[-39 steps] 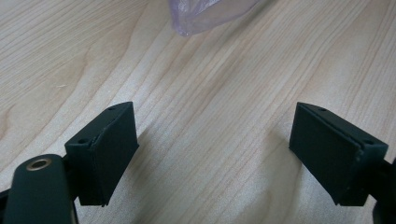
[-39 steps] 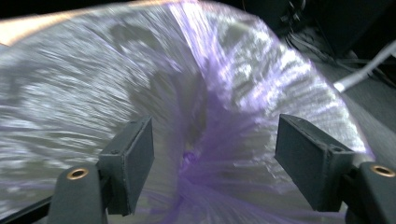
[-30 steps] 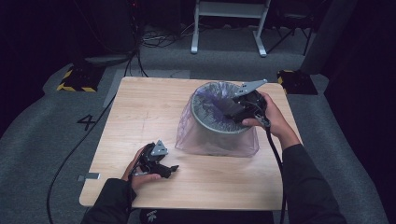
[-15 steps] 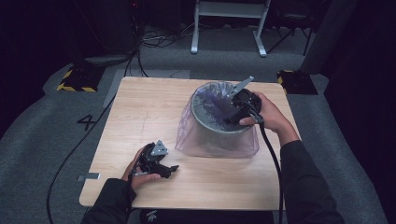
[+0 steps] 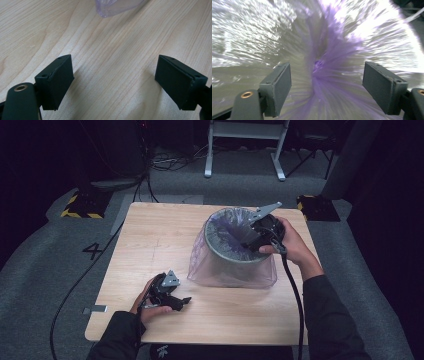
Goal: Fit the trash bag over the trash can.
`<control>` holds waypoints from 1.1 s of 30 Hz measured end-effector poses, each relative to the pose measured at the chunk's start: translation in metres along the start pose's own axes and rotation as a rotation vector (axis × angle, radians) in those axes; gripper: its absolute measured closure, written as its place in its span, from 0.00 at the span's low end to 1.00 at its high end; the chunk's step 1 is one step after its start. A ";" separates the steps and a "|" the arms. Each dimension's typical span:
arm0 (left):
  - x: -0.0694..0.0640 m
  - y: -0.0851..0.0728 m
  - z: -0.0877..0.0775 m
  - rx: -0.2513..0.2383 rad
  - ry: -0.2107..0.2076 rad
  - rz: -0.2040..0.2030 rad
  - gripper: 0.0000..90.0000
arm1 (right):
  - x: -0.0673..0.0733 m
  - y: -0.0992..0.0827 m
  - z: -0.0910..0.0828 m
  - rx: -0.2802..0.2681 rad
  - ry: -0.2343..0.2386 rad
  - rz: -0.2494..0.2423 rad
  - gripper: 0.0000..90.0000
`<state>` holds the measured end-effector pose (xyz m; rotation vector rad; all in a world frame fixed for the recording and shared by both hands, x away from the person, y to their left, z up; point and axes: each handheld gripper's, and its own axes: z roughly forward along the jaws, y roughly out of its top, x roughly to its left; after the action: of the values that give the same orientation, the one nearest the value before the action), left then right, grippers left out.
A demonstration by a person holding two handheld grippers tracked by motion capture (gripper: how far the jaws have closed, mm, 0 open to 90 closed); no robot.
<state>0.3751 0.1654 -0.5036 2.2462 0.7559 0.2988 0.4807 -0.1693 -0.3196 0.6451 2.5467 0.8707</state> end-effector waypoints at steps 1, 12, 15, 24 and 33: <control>0.000 0.000 0.000 0.000 0.000 0.000 0.16 | -0.001 -0.001 -0.005 -0.015 0.005 0.007 0.26; 0.000 0.000 0.000 0.001 0.000 -0.001 0.16 | -0.005 -0.028 -0.052 -0.143 -0.017 0.037 0.25; 0.000 0.000 0.000 0.000 0.001 -0.001 0.16 | -0.002 -0.038 -0.063 -0.155 -0.025 0.024 0.25; 0.000 0.000 0.000 0.001 0.002 -0.002 0.16 | 0.012 -0.070 -0.083 -0.177 -0.068 -0.008 0.25; 0.000 0.001 0.001 -0.001 0.003 0.002 0.16 | 0.030 -0.101 -0.086 -0.170 -0.119 -0.046 0.24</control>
<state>0.3755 0.1647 -0.5036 2.2461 0.7551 0.3029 0.3852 -0.2651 -0.3271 0.5663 2.3427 0.9891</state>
